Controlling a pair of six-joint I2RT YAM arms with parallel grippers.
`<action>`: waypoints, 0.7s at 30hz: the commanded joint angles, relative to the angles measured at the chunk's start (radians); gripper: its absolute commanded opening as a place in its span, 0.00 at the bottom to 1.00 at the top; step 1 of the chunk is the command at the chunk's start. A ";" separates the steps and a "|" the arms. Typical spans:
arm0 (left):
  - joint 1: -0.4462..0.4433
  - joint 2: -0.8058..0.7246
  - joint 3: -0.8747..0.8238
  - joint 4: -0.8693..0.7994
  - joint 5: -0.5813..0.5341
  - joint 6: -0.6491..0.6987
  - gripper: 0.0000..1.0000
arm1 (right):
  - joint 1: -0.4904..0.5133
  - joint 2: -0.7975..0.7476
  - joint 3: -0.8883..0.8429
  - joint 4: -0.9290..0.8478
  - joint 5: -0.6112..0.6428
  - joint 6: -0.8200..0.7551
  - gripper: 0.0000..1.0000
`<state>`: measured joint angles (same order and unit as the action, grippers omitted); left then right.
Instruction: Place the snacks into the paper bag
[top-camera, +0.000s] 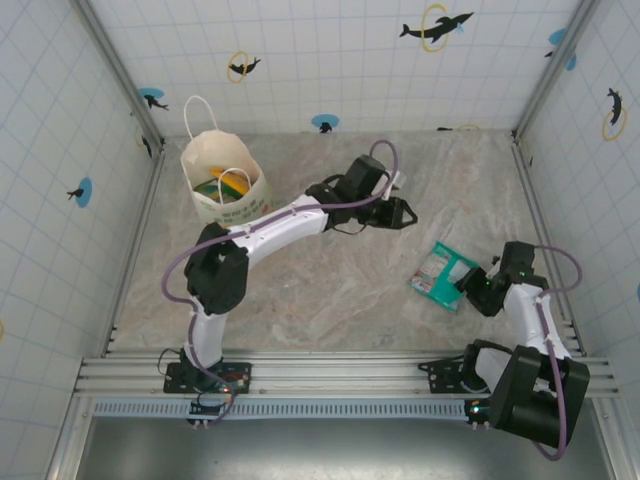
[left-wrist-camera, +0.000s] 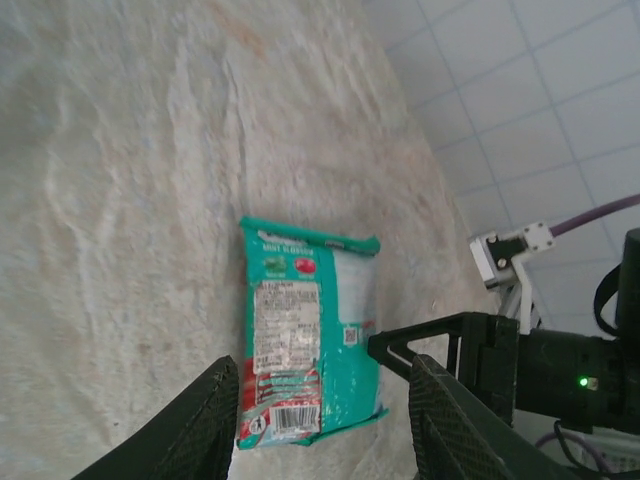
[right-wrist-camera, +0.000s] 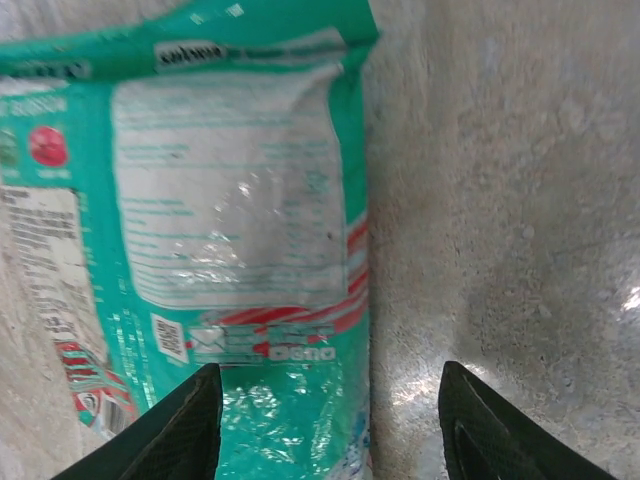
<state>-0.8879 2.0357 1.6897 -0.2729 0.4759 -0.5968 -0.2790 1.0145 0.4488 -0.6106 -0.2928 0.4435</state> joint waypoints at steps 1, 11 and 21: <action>-0.013 0.045 -0.054 0.116 0.072 -0.061 0.48 | -0.007 0.000 -0.025 0.045 -0.031 0.022 0.58; -0.020 0.204 -0.099 0.288 0.150 -0.159 0.49 | -0.006 0.017 -0.053 0.094 -0.078 -0.002 0.49; -0.038 0.301 -0.084 0.361 0.185 -0.200 0.48 | -0.006 0.048 -0.064 0.138 -0.154 -0.035 0.43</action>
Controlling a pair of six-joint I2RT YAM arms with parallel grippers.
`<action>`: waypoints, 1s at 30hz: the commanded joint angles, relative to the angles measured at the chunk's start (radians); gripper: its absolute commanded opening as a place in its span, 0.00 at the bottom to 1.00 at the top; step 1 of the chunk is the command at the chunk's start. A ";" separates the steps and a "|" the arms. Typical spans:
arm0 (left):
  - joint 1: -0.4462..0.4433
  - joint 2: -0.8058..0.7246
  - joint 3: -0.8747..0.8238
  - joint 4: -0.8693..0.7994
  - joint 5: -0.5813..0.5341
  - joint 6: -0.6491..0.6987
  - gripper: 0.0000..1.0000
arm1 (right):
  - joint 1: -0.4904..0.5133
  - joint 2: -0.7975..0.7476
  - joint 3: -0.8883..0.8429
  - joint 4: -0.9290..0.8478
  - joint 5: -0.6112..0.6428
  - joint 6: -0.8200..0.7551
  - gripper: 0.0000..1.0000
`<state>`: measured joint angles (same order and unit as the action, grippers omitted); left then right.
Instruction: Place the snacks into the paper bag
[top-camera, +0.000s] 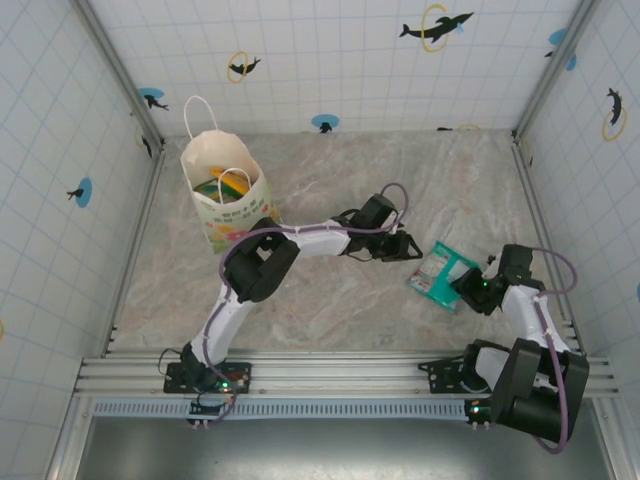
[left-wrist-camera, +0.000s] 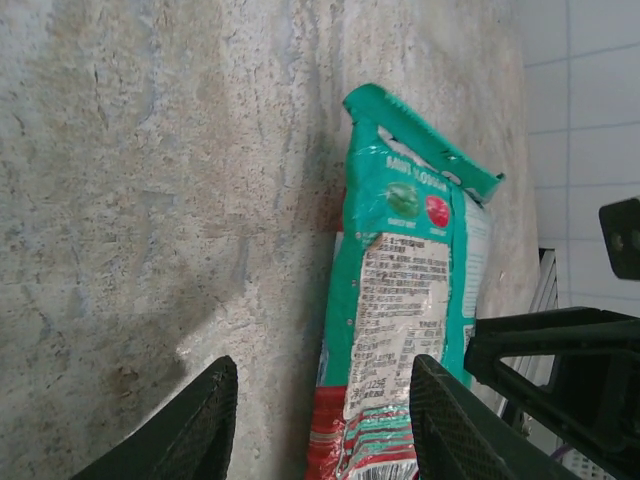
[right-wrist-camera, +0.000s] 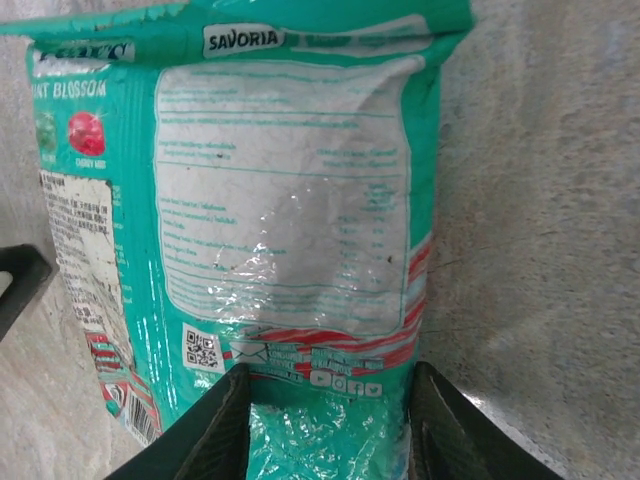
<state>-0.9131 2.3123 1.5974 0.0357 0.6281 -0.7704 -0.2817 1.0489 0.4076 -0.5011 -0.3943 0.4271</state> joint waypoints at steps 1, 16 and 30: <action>-0.015 0.027 0.009 0.060 0.037 -0.033 0.48 | -0.004 0.020 -0.024 0.036 -0.061 -0.020 0.42; -0.050 0.144 0.033 0.179 0.115 -0.111 0.39 | 0.046 0.062 -0.048 0.147 -0.140 -0.001 0.38; -0.043 -0.021 0.055 0.019 -0.033 0.001 0.03 | 0.078 -0.004 0.051 0.095 -0.091 0.013 0.48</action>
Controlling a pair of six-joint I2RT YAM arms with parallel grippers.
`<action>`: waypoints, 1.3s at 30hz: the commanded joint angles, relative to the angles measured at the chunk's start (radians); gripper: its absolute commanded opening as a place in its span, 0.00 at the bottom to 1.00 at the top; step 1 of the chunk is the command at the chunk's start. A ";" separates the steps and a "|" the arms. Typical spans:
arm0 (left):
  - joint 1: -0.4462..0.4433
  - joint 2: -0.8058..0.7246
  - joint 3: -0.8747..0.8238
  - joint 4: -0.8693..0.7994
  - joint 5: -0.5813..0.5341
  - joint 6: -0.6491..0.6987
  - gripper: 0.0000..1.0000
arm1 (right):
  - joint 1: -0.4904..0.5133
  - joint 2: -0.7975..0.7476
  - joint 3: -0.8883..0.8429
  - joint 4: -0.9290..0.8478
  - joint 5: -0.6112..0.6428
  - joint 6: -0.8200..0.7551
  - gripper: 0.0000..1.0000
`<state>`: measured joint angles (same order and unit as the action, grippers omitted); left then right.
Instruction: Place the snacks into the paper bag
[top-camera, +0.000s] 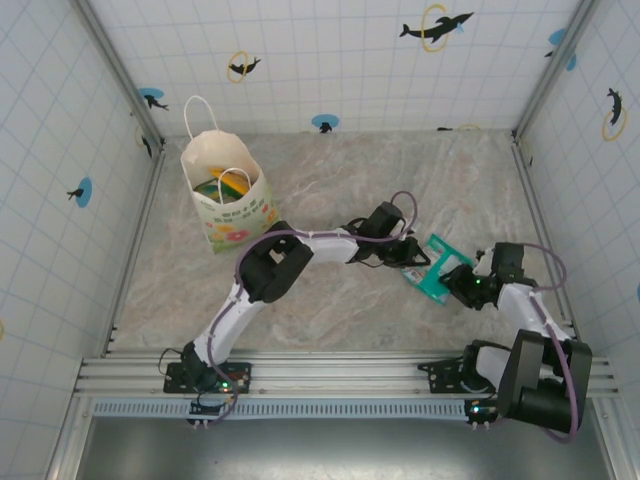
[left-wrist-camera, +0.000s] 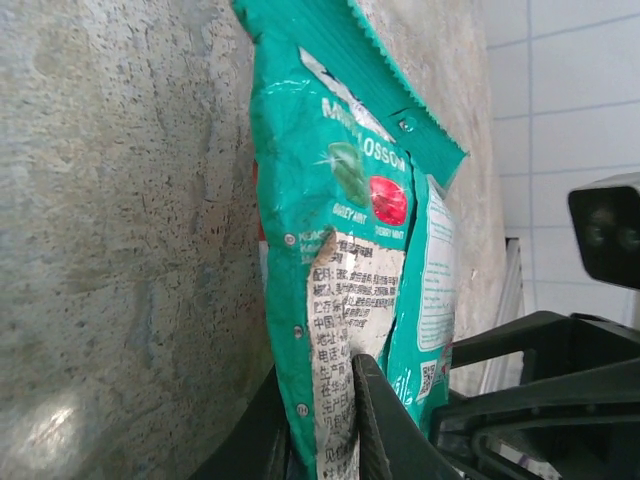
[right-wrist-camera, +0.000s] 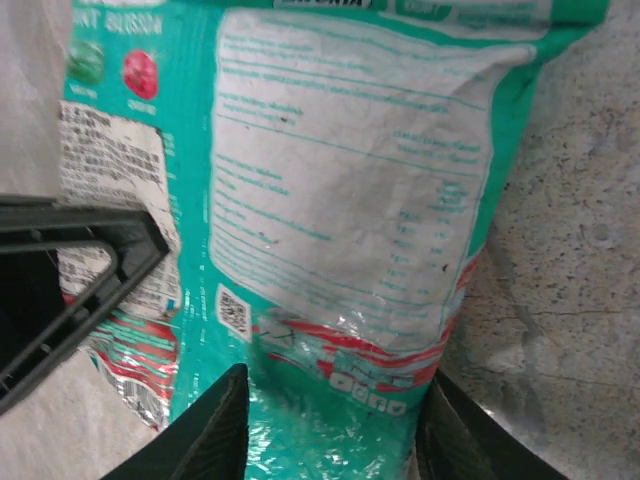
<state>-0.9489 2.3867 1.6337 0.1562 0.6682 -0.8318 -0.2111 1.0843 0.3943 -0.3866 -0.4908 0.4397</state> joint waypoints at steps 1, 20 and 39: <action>-0.004 -0.110 0.021 -0.126 -0.090 0.076 0.02 | 0.007 -0.049 0.074 -0.026 0.006 0.005 0.48; 0.175 -0.535 0.172 -0.664 -0.424 0.332 0.00 | 0.297 -0.186 0.276 0.134 0.029 0.144 0.56; 0.458 -0.757 0.444 -0.876 -0.576 0.381 0.00 | 0.762 0.056 0.424 0.494 0.222 0.114 0.57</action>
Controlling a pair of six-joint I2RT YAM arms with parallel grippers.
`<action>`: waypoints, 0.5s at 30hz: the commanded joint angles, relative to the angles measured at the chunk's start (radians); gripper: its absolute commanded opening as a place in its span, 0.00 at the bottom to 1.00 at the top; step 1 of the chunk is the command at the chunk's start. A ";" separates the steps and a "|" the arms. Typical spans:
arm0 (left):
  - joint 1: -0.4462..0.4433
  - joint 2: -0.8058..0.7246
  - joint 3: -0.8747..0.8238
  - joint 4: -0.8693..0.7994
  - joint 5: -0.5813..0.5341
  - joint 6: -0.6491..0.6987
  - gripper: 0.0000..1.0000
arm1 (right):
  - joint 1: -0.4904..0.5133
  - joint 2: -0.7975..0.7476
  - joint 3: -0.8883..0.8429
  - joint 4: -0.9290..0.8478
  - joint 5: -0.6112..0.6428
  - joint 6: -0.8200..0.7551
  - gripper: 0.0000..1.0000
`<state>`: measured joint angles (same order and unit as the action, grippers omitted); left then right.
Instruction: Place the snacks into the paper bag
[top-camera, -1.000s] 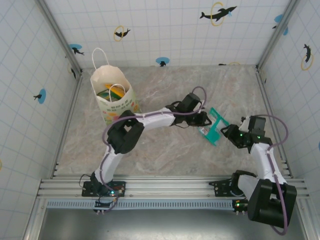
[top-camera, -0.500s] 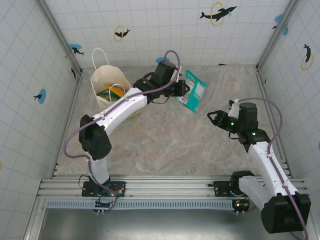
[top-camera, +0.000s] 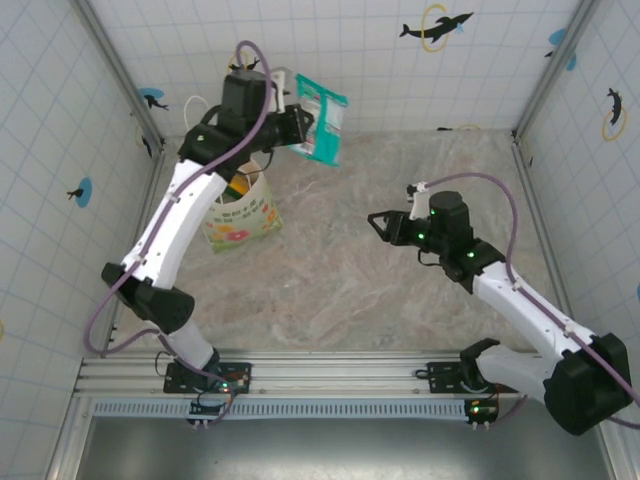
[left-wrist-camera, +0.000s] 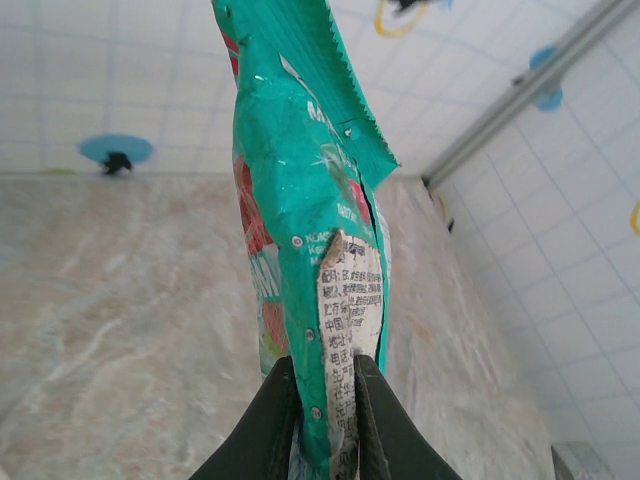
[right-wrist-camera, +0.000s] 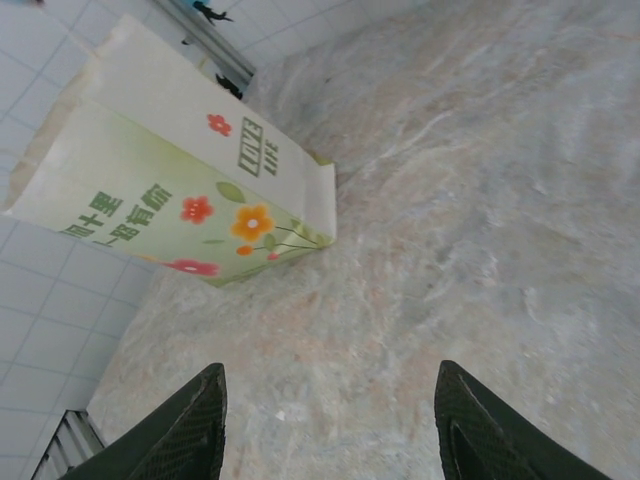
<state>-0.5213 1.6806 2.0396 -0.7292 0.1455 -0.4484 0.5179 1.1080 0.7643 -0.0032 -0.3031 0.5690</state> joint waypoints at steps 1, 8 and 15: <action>0.052 -0.063 0.035 0.015 -0.058 -0.008 0.00 | 0.048 0.050 0.066 0.126 0.035 -0.015 0.57; 0.198 -0.114 0.018 0.007 -0.067 -0.037 0.00 | 0.142 0.200 0.163 0.197 0.017 -0.020 0.56; 0.336 -0.193 -0.062 0.058 -0.058 -0.096 0.00 | 0.177 0.302 0.226 0.241 -0.019 -0.001 0.57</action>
<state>-0.2272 1.5425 1.9900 -0.7284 0.0830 -0.4984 0.6884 1.3876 0.9455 0.1680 -0.3054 0.5613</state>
